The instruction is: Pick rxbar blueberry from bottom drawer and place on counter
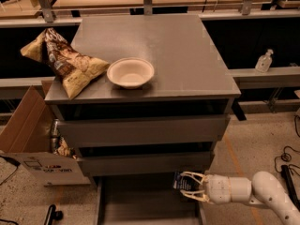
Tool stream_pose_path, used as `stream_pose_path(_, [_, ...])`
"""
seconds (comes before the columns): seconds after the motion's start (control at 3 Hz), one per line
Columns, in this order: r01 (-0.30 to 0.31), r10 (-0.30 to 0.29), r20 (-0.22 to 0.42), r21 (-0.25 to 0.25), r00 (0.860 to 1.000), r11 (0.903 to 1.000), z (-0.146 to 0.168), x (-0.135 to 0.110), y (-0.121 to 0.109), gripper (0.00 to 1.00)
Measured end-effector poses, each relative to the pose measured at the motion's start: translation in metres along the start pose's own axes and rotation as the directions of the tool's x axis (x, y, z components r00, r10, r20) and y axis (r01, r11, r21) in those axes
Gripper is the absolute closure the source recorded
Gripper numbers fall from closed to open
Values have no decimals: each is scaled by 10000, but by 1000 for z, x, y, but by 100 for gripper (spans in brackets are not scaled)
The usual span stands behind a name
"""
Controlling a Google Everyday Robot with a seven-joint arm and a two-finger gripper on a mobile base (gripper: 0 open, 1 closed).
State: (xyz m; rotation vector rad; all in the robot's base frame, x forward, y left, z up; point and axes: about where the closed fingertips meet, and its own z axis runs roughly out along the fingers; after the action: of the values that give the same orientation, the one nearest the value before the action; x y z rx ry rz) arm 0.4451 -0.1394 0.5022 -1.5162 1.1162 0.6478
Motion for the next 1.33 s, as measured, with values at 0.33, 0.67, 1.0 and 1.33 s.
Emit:
stream_pose_path(0.33, [793, -784, 209, -458, 9967, 9958, -14, -55, -24, 100])
stream_pose_path(0.67, [1951, -1922, 348, -1265, 9807, 9726, -39, -141, -52, 100])
stream_pose_path(1.0, [2574, -2625, 12, -2011, 9649, 9452, -69, -215, -92, 100])
stream_pose_path(1.33, [2867, -3075, -576, -2334, 9498, 9292, -86, -258, -122, 100])
